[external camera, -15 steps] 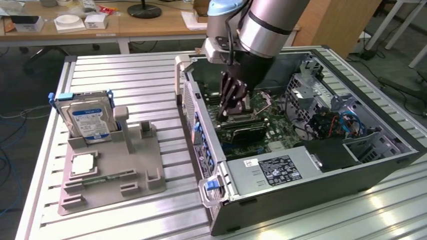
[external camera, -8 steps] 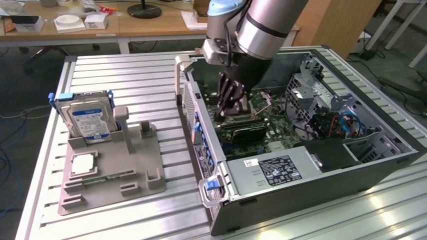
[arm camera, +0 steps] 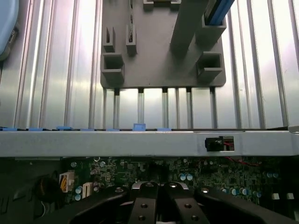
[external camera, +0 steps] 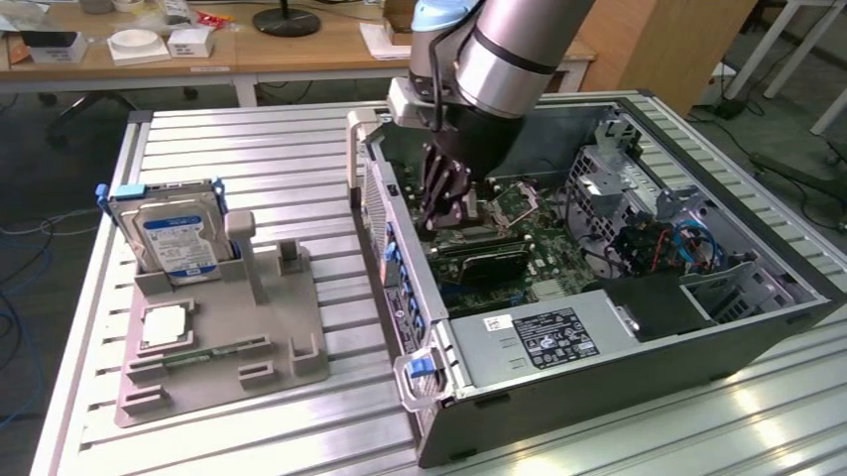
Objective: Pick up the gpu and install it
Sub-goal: 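Press down on the gpu until it lock into place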
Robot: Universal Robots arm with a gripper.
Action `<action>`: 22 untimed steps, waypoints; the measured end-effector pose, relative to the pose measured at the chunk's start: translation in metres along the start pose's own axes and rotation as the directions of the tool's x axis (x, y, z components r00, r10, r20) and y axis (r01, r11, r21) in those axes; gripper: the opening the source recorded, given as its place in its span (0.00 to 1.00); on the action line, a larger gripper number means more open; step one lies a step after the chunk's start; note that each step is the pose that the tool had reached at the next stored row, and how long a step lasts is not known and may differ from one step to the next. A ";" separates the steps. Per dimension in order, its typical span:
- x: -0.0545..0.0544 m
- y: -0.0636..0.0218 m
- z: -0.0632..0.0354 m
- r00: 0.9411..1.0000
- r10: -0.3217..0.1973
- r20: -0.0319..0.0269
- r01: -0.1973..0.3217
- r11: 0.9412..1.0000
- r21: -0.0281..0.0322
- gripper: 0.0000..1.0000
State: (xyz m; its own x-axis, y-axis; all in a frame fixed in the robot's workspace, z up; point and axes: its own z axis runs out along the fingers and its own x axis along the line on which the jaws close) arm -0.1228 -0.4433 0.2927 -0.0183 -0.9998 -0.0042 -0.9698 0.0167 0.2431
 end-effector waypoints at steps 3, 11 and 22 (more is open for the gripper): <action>-0.004 -0.0002 0.0012 1.000 0.000 0.000 0.000 1.000 0.000 0.10; -0.004 0.0035 0.0023 1.000 0.000 0.000 0.000 1.000 0.000 0.10; -0.001 0.0042 0.0026 1.000 0.000 0.000 0.000 1.000 0.000 0.10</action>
State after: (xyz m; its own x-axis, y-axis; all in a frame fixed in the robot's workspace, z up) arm -0.1275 -0.4424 0.2912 -0.0180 -0.9998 -0.0045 -0.9699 0.0164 0.2430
